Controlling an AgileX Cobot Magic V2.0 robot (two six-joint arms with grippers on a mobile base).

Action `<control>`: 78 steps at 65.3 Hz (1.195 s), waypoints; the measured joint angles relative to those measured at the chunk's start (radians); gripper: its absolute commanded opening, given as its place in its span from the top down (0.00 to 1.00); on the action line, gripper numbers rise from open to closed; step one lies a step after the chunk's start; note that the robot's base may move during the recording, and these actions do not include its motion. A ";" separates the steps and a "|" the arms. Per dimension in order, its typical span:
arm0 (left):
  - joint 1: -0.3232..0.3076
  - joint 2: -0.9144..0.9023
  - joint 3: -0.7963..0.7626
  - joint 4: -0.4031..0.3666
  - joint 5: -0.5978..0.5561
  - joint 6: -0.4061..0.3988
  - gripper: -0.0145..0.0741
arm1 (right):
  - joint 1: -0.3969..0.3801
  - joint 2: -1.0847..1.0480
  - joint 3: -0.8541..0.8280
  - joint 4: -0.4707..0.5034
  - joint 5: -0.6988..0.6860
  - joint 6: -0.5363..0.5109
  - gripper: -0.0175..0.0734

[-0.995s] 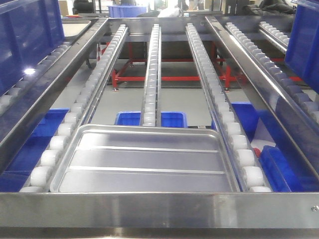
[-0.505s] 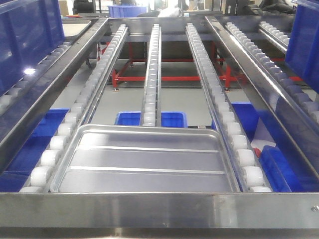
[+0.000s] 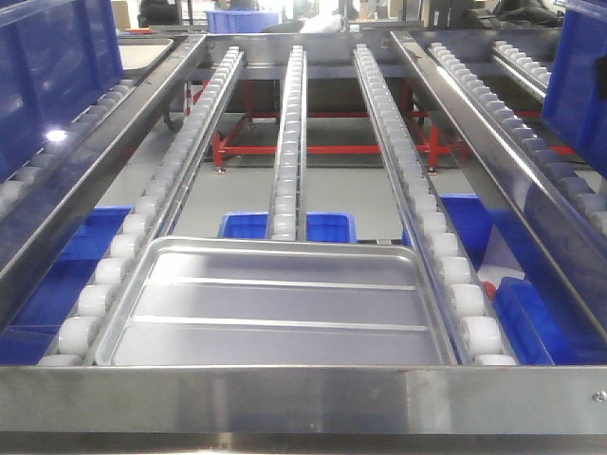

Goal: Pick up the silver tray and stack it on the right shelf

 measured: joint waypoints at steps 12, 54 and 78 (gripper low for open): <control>0.000 0.206 -0.052 -0.221 -0.029 -0.002 0.94 | 0.000 0.197 -0.102 0.012 0.096 0.098 0.75; -0.161 0.559 -0.217 0.063 0.195 -0.420 0.94 | 0.041 0.653 -0.405 -0.004 0.421 0.513 0.72; -0.192 0.743 -0.418 -0.001 0.265 -0.349 0.94 | 0.073 0.811 -0.546 -0.060 0.514 0.569 0.72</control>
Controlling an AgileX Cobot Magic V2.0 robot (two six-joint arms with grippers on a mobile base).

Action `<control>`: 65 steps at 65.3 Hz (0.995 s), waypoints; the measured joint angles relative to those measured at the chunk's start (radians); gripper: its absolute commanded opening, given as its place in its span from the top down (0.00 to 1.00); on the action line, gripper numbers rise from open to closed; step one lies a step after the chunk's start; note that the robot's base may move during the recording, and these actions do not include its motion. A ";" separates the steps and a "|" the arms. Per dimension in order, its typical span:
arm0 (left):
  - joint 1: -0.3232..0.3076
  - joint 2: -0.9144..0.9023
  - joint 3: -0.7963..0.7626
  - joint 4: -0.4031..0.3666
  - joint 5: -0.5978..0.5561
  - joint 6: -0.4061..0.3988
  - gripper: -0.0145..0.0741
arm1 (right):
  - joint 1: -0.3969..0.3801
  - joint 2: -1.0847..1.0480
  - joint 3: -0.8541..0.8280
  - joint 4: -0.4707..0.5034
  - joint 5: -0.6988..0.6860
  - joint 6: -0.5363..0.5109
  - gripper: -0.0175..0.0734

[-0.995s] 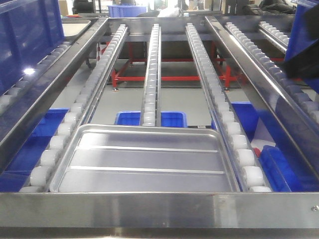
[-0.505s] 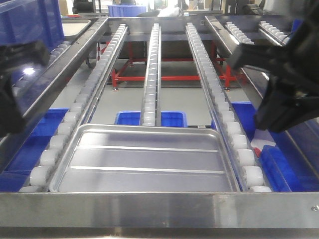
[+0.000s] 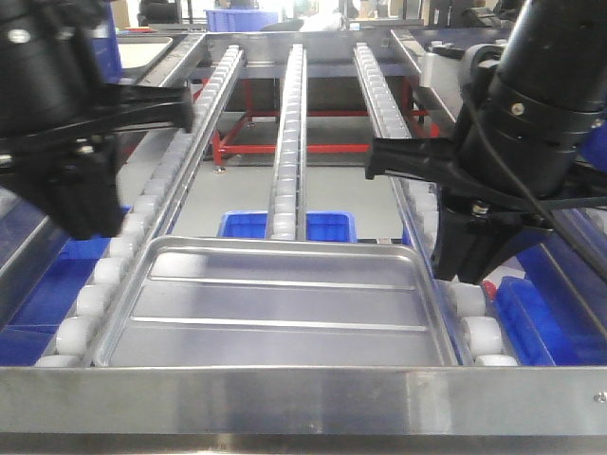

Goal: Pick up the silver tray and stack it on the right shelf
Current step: 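Lower both grippers onto the two long edges of the silver tray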

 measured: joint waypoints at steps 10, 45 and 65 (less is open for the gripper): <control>0.006 0.061 -0.040 -0.085 0.000 0.072 0.94 | 0.002 0.014 -0.016 -0.029 0.013 0.002 0.72; 0.023 0.084 -0.044 -0.087 -0.004 0.086 0.94 | 0.008 0.014 -0.022 -0.037 -0.005 0.018 0.72; 0.023 0.084 -0.044 -0.034 -0.012 0.088 0.94 | 0.008 0.014 -0.022 -0.037 -0.024 0.018 0.51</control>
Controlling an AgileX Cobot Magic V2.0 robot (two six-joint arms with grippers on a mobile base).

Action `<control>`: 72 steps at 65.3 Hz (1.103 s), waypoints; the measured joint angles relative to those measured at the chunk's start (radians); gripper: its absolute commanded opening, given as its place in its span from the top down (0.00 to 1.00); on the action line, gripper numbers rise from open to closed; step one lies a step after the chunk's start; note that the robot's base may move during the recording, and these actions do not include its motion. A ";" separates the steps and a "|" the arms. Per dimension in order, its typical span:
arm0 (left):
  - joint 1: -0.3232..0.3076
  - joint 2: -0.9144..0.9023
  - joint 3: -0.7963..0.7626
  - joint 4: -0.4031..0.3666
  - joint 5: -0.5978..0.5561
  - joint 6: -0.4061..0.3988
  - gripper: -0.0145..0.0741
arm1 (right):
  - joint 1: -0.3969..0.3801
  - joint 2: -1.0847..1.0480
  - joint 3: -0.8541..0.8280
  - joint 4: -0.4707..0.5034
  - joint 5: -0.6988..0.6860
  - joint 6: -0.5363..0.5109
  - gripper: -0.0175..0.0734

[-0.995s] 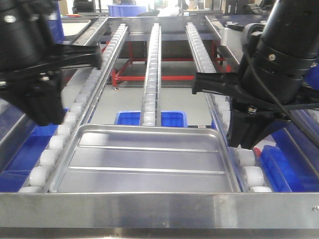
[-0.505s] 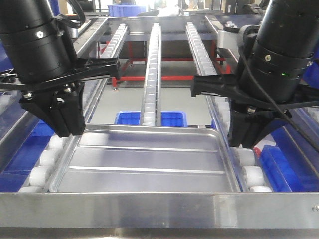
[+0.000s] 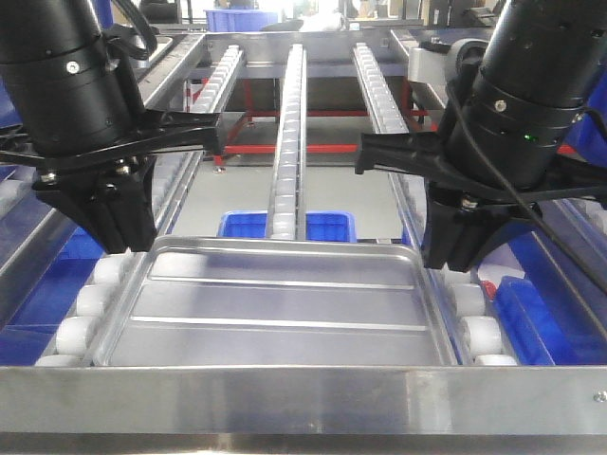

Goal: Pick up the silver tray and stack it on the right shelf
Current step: 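Lower both grippers onto the two long edges of the silver tray, then close both grippers on the tray's long edges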

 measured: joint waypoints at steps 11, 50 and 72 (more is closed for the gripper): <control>0.000 0.000 0.000 0.013 0.000 0.000 0.94 | 0.000 0.000 0.000 0.000 0.000 0.000 0.46; 0.000 0.005 0.000 0.012 0.025 0.001 0.63 | 0.001 0.021 0.000 0.000 0.001 0.000 0.37; 0.000 0.082 0.000 0.012 0.025 0.001 0.64 | 0.001 0.053 0.000 0.000 0.007 0.000 0.37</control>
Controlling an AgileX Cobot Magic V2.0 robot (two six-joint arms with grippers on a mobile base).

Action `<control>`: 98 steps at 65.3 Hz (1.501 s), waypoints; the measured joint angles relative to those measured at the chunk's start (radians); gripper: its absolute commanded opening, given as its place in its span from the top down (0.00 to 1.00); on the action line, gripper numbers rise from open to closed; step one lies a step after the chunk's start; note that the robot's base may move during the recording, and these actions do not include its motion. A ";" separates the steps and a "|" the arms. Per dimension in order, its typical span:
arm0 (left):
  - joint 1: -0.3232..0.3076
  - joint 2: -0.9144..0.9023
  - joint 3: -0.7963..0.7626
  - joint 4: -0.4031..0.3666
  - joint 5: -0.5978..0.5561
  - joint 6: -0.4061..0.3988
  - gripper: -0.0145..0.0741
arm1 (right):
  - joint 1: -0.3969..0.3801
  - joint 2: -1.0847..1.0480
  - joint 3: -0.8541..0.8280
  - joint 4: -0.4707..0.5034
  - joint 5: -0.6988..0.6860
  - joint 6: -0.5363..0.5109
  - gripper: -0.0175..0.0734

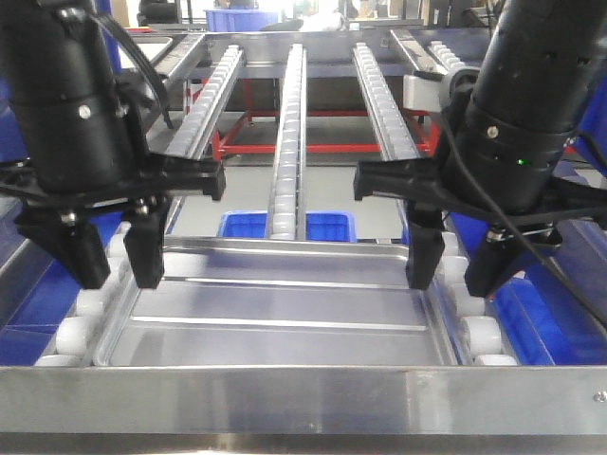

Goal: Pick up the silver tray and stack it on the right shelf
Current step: 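Close both grippers on the tray's long edges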

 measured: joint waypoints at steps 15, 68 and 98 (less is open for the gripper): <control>0.000 0.022 0.000 0.013 -0.008 0.000 0.64 | 0.000 0.013 0.000 0.000 0.000 0.000 0.37; 0.002 0.050 -0.002 0.030 -0.047 0.000 0.64 | 0.000 0.015 0.000 0.000 -0.032 0.000 0.37; 0.005 0.061 -0.002 0.032 -0.047 0.000 0.64 | 0.001 0.047 0.000 0.002 -0.034 0.000 0.37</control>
